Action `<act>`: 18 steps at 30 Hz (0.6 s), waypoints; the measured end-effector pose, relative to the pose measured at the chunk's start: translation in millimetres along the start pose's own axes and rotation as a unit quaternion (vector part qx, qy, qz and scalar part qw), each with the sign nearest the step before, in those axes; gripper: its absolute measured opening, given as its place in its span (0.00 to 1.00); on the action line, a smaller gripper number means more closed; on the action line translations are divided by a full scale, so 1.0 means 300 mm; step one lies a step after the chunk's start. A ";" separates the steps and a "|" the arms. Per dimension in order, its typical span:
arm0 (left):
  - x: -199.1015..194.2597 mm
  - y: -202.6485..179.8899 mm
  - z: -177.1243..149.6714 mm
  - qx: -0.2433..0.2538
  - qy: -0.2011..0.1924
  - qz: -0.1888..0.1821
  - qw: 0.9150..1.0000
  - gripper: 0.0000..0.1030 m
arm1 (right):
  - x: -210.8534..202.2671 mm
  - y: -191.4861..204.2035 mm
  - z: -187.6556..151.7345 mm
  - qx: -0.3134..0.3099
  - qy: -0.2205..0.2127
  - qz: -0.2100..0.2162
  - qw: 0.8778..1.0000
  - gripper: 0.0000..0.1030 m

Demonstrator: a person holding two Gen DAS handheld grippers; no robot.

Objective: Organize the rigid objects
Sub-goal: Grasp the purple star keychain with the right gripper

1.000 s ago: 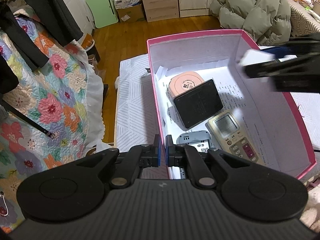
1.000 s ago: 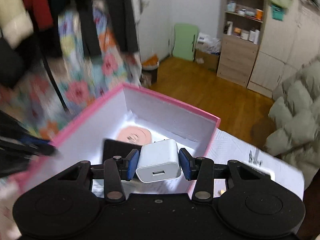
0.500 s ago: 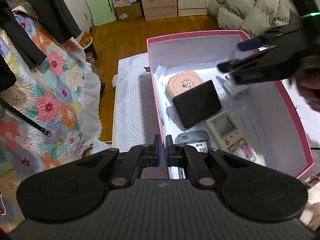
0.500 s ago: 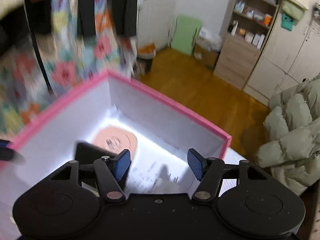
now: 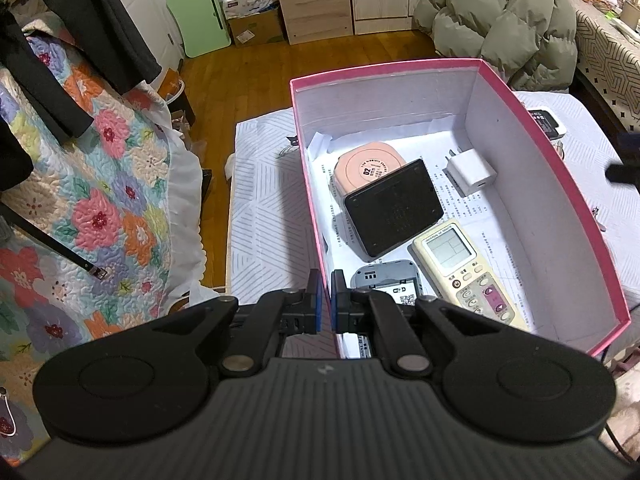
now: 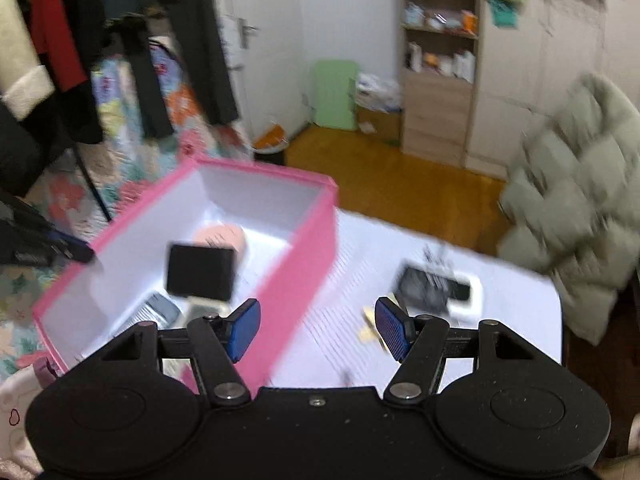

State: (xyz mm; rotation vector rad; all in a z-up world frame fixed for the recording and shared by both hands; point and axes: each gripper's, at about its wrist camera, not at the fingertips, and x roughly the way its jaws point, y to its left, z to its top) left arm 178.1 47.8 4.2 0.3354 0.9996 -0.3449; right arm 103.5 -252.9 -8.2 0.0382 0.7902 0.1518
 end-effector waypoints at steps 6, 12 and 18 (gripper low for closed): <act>0.000 0.001 0.000 -0.004 -0.001 -0.002 1.000 0.03 | 0.068 -0.083 -0.136 0.104 0.029 -0.009 0.994 0.66; -0.003 0.005 -0.009 -0.010 -0.007 -0.002 1.000 0.03 | 0.114 -0.129 -0.219 0.126 0.054 -0.017 0.990 0.66; -0.002 0.006 -0.011 -0.016 -0.005 -0.006 1.000 0.03 | 0.115 -0.143 -0.279 0.100 0.060 -0.045 0.992 0.71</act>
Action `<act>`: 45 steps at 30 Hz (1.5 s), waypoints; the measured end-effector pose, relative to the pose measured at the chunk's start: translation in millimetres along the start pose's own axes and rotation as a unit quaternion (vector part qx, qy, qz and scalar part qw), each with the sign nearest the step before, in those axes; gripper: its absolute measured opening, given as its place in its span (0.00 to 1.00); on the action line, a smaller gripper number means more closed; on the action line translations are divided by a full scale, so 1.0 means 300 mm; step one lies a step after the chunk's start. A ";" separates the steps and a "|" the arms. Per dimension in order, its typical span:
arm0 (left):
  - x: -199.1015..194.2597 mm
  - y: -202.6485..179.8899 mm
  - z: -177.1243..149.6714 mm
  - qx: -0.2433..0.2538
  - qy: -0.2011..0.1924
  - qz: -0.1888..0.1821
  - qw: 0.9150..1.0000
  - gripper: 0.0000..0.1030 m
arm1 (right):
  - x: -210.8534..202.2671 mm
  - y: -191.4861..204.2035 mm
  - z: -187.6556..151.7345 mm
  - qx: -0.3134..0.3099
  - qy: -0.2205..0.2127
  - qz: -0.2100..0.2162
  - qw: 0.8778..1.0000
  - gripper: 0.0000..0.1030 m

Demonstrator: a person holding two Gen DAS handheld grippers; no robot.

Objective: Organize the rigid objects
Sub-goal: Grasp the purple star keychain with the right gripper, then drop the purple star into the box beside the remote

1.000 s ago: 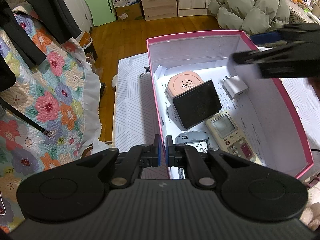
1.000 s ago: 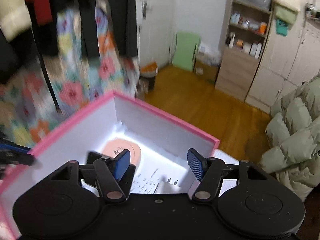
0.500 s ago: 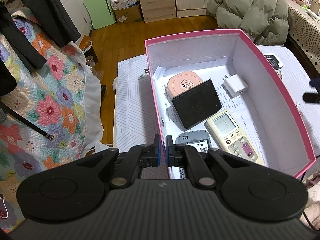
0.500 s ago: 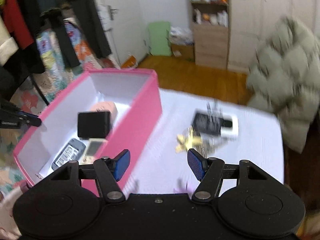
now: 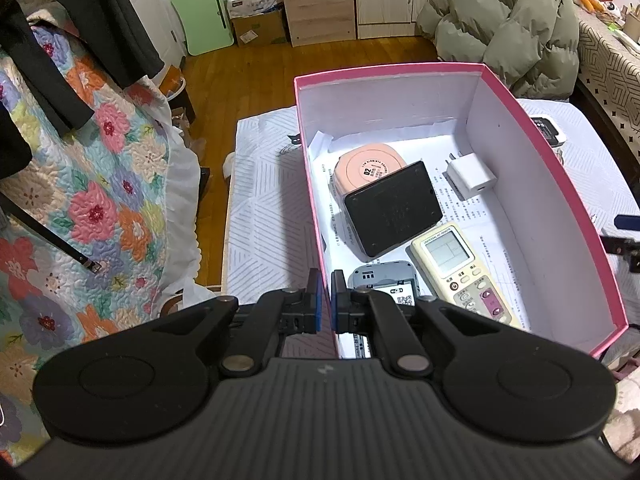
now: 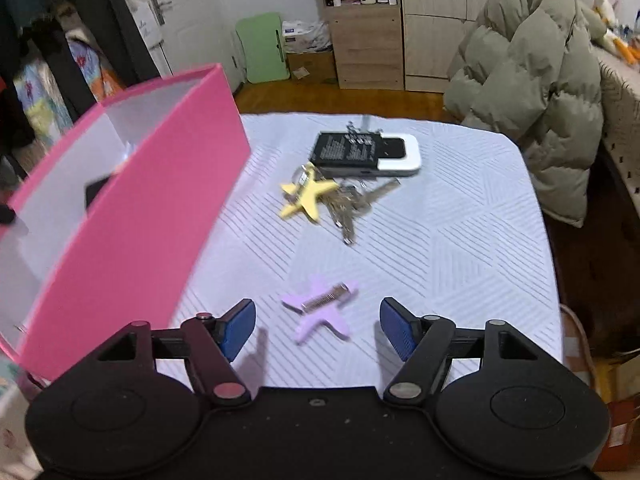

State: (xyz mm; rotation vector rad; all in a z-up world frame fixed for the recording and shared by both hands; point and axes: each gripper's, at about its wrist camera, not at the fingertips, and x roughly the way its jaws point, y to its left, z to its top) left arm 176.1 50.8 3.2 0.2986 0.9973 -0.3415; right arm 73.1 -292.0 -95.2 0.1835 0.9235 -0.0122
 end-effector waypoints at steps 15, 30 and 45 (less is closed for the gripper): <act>0.000 0.005 -0.004 0.000 -0.002 0.004 1.000 0.03 | 0.020 0.028 0.003 0.071 -0.030 -0.031 0.997 0.36; -0.005 0.004 0.000 -0.001 -0.004 0.001 1.000 0.03 | -0.228 0.350 0.130 -0.077 -0.102 0.147 0.981 0.36; -0.008 -0.004 0.001 0.002 -0.003 0.000 1.000 0.03 | -0.143 0.362 0.151 -0.054 -0.083 0.141 0.985 0.54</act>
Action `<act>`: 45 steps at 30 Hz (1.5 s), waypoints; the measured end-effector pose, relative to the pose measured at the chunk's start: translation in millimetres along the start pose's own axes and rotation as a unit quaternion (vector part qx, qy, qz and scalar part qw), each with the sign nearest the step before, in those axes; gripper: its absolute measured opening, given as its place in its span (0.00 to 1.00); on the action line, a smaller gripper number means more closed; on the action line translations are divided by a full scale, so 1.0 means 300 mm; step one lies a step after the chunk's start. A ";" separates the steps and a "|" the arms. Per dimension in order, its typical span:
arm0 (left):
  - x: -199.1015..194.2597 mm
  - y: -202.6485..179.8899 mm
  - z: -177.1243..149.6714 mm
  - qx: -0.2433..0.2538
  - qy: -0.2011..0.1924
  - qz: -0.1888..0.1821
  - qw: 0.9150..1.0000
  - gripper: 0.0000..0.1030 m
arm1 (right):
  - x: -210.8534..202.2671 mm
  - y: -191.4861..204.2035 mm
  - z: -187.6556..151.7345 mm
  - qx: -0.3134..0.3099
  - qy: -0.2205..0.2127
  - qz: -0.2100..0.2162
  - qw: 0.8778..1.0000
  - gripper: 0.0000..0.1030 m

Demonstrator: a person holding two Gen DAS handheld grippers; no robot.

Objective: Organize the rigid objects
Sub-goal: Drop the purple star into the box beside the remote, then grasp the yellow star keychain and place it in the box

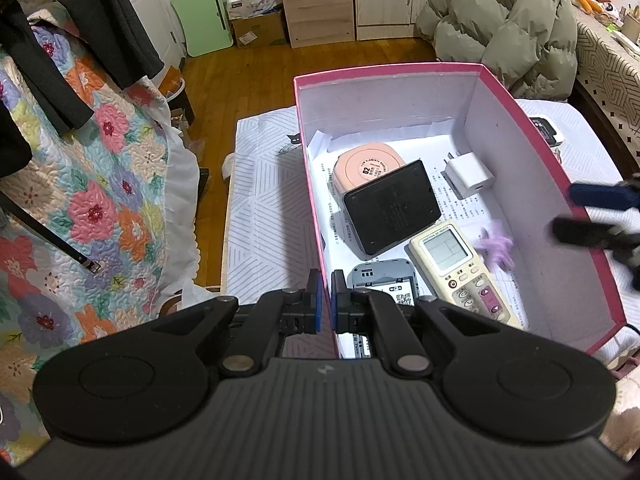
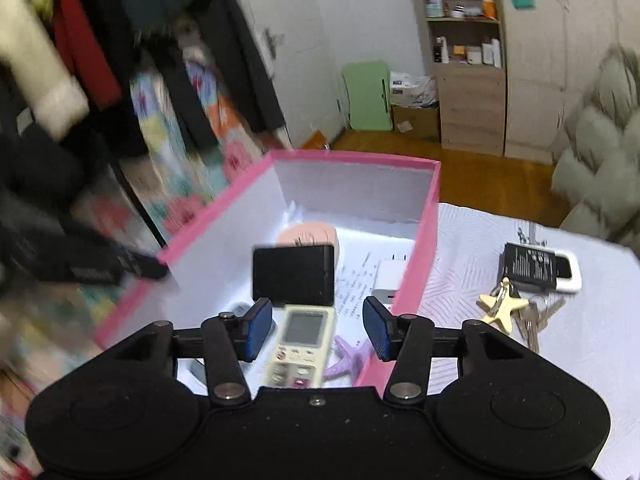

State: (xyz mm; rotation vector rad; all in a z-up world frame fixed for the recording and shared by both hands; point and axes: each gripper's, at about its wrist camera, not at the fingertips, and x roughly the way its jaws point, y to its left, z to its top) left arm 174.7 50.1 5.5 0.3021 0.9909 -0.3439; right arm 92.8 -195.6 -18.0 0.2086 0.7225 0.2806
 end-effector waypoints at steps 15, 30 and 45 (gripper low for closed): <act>0.019 0.001 -0.008 -0.006 -0.002 0.006 1.000 0.03 | 0.012 -0.346 -0.107 0.078 0.013 -0.024 0.997 0.60; 0.024 -0.004 -0.008 -0.011 0.001 0.007 1.000 0.03 | 0.357 -0.328 -0.043 -0.017 0.021 -0.208 0.978 0.52; 0.011 0.003 -0.020 -0.011 -0.009 0.003 1.000 0.03 | 0.141 -0.363 -0.117 0.098 0.060 -0.150 0.982 0.45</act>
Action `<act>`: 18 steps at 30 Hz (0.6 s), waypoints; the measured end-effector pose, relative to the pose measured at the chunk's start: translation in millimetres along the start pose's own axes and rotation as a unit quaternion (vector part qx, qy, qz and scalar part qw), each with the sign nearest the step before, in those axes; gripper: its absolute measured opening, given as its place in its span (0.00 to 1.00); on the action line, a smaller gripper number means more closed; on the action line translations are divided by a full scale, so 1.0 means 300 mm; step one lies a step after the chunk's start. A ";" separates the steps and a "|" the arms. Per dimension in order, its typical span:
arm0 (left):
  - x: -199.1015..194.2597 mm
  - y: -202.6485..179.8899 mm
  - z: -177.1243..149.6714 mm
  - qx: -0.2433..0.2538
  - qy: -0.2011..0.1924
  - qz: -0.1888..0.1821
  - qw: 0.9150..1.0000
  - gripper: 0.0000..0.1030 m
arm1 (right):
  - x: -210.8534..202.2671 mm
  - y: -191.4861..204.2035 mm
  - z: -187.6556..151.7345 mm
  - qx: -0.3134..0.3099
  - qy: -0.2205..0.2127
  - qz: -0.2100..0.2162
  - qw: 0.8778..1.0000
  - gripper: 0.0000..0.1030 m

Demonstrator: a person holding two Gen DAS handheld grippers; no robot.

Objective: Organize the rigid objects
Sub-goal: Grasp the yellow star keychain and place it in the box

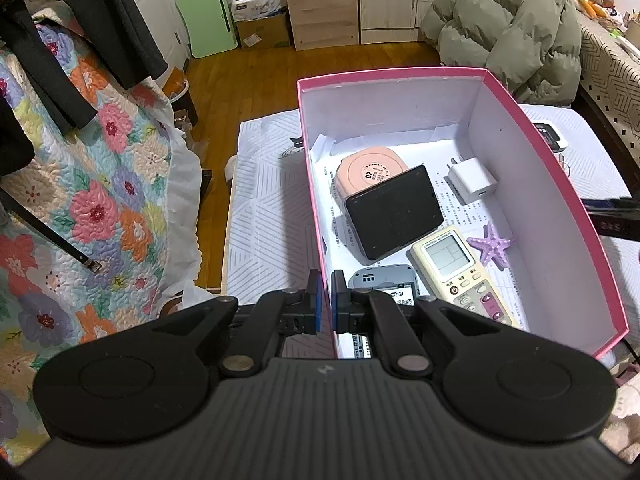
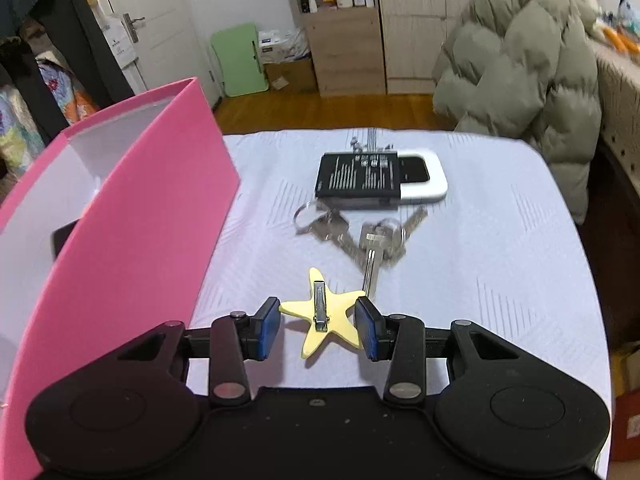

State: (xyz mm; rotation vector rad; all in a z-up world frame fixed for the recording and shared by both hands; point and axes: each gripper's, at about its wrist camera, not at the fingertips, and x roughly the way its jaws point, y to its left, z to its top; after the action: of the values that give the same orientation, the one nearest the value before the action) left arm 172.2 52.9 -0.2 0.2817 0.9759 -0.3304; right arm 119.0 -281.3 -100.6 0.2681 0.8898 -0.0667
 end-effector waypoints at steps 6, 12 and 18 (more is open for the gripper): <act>-0.003 0.002 -0.002 -0.003 0.001 -0.003 1.000 0.03 | -0.174 0.066 0.029 -0.008 -0.056 0.059 0.997 0.45; -0.016 0.016 -0.004 -0.012 -0.003 -0.012 1.000 0.03 | -0.289 0.282 0.079 -0.102 -0.102 0.124 0.982 0.45; -0.009 0.051 0.006 -0.027 0.004 -0.033 0.999 0.03 | -0.157 0.455 0.098 -0.186 -0.061 0.117 0.974 0.45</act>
State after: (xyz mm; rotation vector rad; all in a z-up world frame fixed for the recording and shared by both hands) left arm 178.1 66.7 4.2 0.2028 1.0015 -0.3621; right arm 134.5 -159.7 -18.6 0.0156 0.7267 0.2980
